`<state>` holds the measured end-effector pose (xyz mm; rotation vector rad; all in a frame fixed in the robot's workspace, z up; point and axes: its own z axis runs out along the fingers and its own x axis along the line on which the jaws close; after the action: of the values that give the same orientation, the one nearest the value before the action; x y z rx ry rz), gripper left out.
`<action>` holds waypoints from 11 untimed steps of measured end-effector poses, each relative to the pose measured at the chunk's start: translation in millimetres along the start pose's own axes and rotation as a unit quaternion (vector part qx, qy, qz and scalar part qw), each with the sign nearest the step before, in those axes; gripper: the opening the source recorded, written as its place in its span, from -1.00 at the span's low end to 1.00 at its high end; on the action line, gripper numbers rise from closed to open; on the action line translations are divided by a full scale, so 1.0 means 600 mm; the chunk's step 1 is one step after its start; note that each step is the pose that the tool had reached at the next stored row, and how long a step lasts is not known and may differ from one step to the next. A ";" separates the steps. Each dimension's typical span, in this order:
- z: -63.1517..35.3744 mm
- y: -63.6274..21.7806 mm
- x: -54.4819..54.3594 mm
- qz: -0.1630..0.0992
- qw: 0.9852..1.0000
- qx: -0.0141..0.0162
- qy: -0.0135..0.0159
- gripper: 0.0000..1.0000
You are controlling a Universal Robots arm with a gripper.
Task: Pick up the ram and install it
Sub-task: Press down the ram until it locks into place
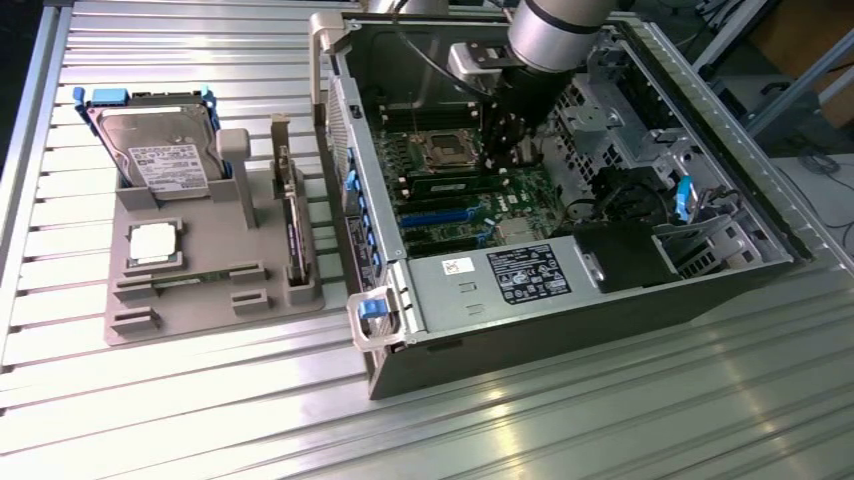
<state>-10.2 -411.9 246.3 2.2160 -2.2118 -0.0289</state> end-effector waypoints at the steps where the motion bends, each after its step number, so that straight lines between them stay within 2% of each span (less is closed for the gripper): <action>1: 0.001 0.014 0.000 0.000 1.000 0.000 0.000 -0.79; 3: 0.001 0.030 0.000 0.000 1.000 0.000 0.000 -0.79; 6: 0.006 0.081 0.000 0.000 1.000 0.000 0.000 -0.79; 8: 0.009 0.099 0.000 0.000 1.000 0.000 0.000 -0.79; 11: 0.016 0.113 0.000 0.000 1.000 0.000 0.000 -0.79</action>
<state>-77.9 -412.0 238.1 2.2165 -2.2122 -0.0279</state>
